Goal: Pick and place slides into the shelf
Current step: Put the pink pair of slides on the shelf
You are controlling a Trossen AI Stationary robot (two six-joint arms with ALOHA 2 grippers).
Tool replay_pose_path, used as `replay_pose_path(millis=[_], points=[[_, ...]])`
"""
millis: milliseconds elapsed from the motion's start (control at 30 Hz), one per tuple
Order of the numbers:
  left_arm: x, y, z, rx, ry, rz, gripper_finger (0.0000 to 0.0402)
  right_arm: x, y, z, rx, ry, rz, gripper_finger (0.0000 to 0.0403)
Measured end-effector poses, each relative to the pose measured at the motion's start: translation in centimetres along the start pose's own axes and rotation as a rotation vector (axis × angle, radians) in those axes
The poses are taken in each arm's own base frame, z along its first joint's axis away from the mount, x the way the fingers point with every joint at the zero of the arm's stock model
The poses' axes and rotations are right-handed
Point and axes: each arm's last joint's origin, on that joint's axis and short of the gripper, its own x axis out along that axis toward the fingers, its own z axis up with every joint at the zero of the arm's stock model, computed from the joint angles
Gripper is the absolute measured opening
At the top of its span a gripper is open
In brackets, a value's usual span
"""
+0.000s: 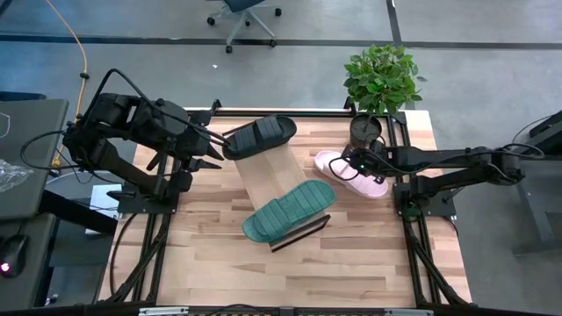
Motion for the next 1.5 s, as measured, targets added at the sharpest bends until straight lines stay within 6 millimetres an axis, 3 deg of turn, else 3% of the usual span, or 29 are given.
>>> replay_pose_path(millis=[167, 533, 933, 1167, 1333, 1500], points=[[0.0, 0.0, 0.0, -0.015, -0.001, 0.000, 0.0083, 0.3, 0.1, -0.1, -0.033, 0.034, -0.009, 0.0068], [0.0, 0.0, 0.0, -0.026, 0.000, 0.000, 0.0083, 0.3, -0.1, 0.1, -0.275, -0.006, -0.026, 0.0068], [0.0, 0.0, 0.0, -0.054, 0.000, 0.000, 0.0083, 0.3, -0.2, -0.1, -0.806, 0.075, -0.013, 0.0068], [0.0, 0.0, 0.0, -0.076, 0.000, 0.000, 0.0083, 0.3, -0.4, -0.2, -1.021, 0.105, -0.016, 0.0068], [0.0, 0.0, 0.0, -0.101, 0.000, 0.001, 0.0083, 0.2, -0.7, -0.1, -1.083, 0.115, -0.044, 0.0068], [0.0, 0.0, 0.0, -0.138, -0.001, 0.004, 0.0083, -0.6, -1.3, 0.4, -0.988, 0.107, -0.069, 0.0068]])
